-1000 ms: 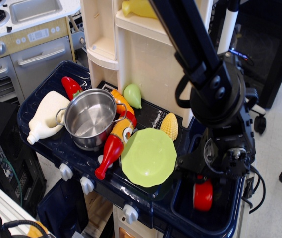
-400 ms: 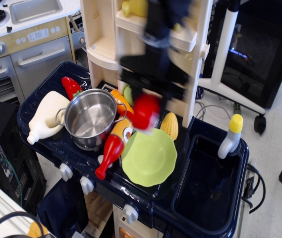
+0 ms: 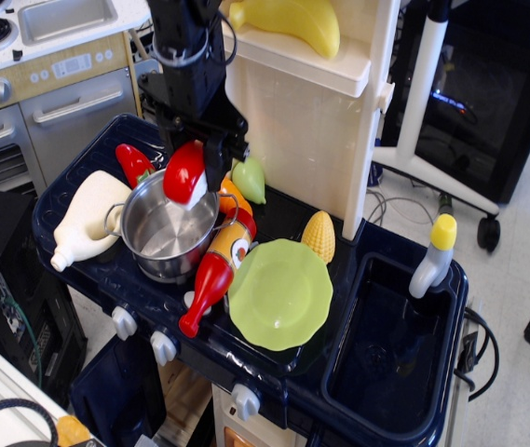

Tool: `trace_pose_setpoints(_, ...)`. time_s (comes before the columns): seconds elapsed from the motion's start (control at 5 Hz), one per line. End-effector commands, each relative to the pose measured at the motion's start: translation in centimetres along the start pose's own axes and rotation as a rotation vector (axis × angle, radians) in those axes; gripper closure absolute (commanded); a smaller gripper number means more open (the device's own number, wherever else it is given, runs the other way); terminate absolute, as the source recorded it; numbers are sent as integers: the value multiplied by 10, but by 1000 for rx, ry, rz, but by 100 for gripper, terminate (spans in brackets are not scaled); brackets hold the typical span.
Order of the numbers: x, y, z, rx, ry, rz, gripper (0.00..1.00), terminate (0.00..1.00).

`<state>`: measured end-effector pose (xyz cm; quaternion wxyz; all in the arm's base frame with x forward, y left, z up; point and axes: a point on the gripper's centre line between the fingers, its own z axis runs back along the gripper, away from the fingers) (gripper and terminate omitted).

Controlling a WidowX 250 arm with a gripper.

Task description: Put sushi in pot or pan

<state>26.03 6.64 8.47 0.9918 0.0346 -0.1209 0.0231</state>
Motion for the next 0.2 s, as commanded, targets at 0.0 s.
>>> trace_pose_setpoints(0.0,11,13,4,-15,-39,-22,0,100)
